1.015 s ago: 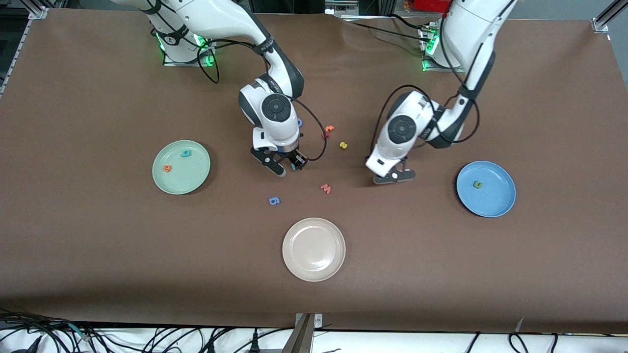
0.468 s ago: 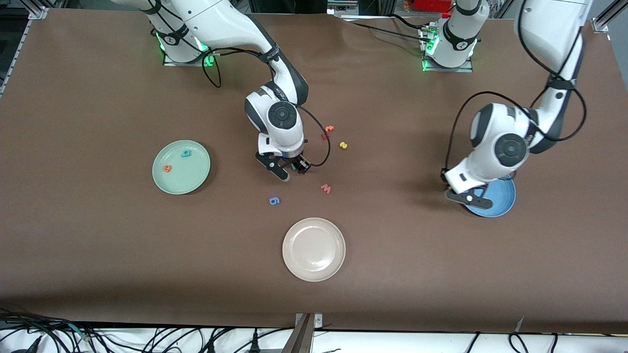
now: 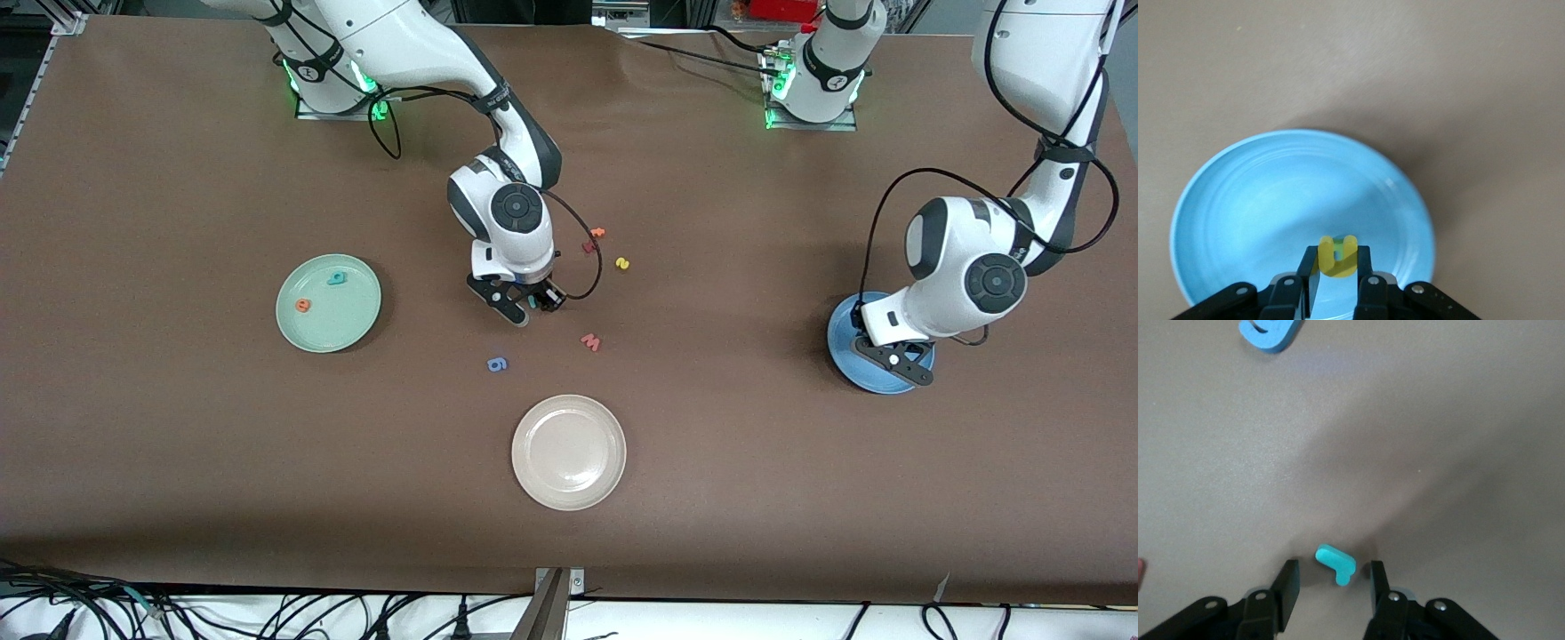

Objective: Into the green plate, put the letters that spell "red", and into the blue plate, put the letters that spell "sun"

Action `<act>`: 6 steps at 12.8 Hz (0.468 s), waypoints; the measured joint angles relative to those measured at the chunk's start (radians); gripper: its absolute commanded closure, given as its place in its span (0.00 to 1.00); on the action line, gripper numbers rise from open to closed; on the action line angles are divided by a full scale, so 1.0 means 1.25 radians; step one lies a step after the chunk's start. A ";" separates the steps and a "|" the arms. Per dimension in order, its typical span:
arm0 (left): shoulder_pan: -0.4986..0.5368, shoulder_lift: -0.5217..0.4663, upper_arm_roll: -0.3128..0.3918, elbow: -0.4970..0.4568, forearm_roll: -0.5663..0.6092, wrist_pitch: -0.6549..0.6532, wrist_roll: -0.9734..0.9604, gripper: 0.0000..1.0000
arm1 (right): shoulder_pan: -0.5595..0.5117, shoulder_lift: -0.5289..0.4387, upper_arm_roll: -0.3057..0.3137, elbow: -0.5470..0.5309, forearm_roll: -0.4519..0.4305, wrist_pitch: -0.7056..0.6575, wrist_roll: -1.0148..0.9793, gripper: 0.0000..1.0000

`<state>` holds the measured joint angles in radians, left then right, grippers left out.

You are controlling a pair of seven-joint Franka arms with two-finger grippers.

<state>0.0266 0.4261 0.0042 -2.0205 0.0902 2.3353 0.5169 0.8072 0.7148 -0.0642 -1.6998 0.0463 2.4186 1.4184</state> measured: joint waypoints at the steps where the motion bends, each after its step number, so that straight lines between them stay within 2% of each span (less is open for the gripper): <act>1: 0.013 0.008 0.003 0.000 0.000 0.009 0.030 0.83 | 0.000 0.000 -0.002 0.000 0.000 0.000 0.000 0.49; 2: 0.028 0.017 0.005 0.000 0.000 0.017 0.055 0.83 | 0.000 0.000 -0.002 0.000 0.000 0.000 0.000 0.50; 3: 0.043 0.025 0.006 0.000 0.000 0.023 0.078 0.72 | 0.000 0.000 -0.002 0.000 0.000 -0.001 0.002 0.51; 5: 0.064 0.042 0.016 -0.001 0.000 0.041 0.110 0.00 | -0.001 0.000 -0.002 0.000 0.000 -0.001 0.027 0.54; 6: 0.068 0.051 0.021 -0.001 0.000 0.049 0.115 0.00 | -0.001 0.001 -0.002 0.000 0.000 -0.001 0.036 0.54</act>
<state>0.1111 0.4902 0.0303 -2.0215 0.0902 2.3968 0.6605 0.8065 0.7157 -0.0670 -1.6998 0.0468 2.4171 1.4632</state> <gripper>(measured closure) 0.687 0.529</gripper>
